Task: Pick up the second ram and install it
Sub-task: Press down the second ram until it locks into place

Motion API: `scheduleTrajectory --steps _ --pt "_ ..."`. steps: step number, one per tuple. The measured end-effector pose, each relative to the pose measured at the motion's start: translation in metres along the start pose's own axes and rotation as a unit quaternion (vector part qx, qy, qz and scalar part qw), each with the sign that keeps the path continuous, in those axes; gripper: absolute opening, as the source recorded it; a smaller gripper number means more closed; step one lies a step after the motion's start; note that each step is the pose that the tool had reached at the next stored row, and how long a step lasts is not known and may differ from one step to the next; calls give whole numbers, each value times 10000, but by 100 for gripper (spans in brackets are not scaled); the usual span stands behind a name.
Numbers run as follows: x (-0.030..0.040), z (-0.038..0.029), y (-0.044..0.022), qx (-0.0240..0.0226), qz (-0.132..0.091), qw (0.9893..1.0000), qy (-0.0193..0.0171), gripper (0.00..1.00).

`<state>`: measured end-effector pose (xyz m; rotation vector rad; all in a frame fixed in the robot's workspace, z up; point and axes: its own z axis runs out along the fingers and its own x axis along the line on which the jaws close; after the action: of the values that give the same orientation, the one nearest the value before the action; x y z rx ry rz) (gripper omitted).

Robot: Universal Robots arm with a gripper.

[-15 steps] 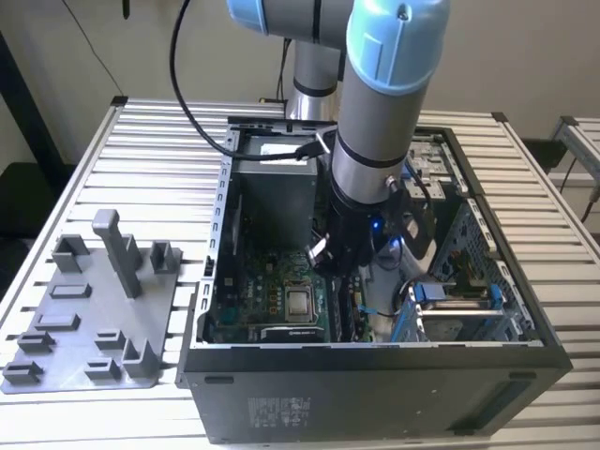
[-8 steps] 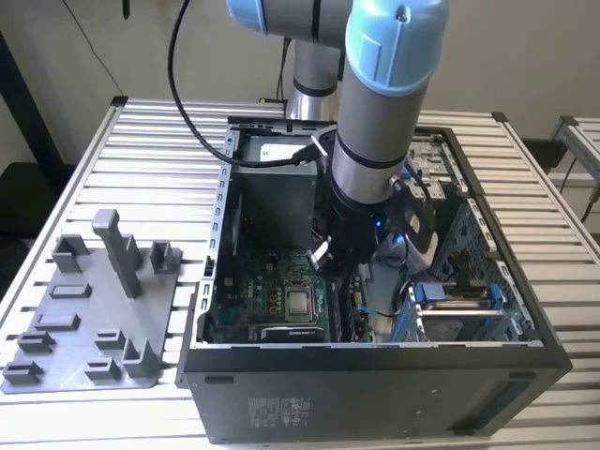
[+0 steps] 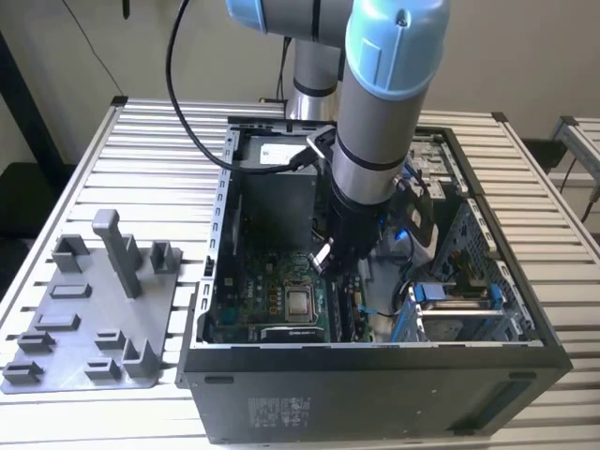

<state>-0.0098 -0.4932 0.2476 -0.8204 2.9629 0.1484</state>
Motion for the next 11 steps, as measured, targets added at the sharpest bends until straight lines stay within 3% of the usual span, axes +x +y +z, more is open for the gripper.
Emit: scheduleTrajectory --steps 6,11 --pt "-2 4 6 -38 -408 9992 30 11" --pt "-3 5 8 -73 -819 9966 62 11"
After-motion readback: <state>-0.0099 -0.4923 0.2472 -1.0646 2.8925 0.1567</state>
